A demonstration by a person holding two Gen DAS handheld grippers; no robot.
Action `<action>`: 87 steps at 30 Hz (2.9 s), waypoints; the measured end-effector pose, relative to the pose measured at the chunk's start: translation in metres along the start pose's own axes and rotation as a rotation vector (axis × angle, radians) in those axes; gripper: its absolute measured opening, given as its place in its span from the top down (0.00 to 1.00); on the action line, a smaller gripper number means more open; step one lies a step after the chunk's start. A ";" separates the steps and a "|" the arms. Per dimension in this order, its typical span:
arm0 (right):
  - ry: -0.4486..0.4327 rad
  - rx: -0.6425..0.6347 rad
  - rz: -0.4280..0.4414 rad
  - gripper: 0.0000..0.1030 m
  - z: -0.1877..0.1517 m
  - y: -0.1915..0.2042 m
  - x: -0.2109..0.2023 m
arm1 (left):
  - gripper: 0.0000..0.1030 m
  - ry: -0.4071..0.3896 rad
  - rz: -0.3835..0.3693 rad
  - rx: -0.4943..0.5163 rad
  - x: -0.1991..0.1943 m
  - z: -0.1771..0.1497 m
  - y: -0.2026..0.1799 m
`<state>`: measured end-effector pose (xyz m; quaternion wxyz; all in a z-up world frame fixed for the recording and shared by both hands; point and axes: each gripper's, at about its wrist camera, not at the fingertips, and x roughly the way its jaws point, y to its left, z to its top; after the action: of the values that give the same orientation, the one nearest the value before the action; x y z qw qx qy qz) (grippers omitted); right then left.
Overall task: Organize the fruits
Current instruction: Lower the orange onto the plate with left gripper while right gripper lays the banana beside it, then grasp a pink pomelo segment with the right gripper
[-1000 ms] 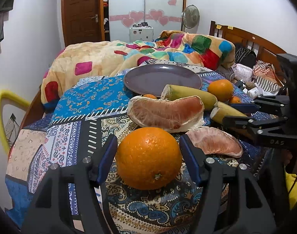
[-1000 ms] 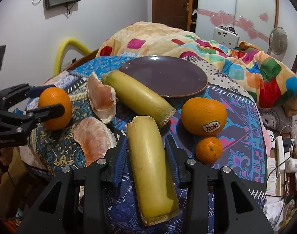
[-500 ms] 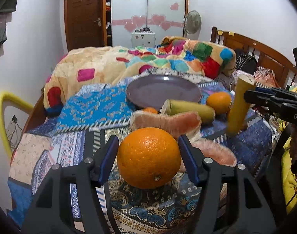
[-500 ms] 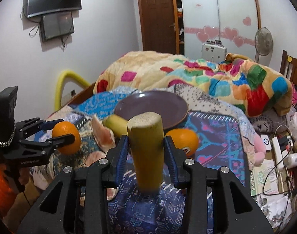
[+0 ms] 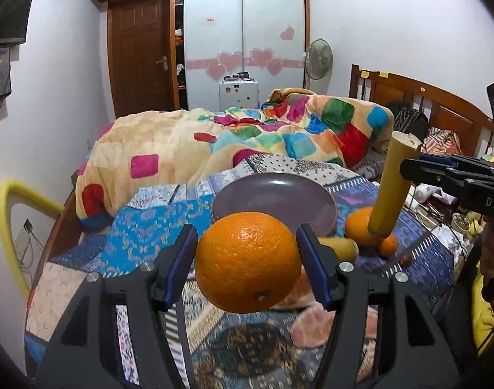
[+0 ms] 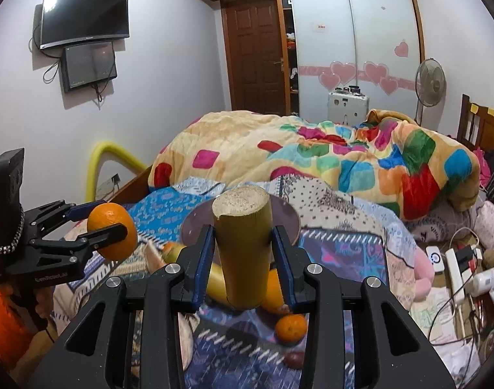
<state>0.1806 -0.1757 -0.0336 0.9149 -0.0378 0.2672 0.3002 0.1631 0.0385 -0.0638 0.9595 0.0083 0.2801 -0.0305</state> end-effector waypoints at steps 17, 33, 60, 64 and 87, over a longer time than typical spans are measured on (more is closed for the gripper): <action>0.054 -0.011 -0.024 0.68 0.018 -0.008 0.053 | 0.39 0.062 0.036 -0.016 0.073 0.026 0.015; 0.154 0.001 -0.017 0.68 0.029 -0.016 0.116 | 0.39 0.183 0.016 -0.020 0.137 0.032 0.017; 0.217 -0.002 -0.053 0.68 0.030 -0.023 0.129 | 0.47 0.163 0.061 0.029 0.132 0.044 0.005; 0.175 -0.018 -0.067 0.68 0.030 -0.018 0.105 | 0.46 0.147 0.058 0.025 0.115 0.043 0.005; 0.137 -0.011 -0.076 0.49 -0.034 0.000 0.015 | 0.17 0.226 0.014 0.006 0.032 -0.038 -0.015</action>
<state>0.1751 -0.1757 -0.0706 0.9050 -0.0735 0.3256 0.2636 0.1690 0.0230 -0.1129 0.9220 0.0163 0.3861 -0.0235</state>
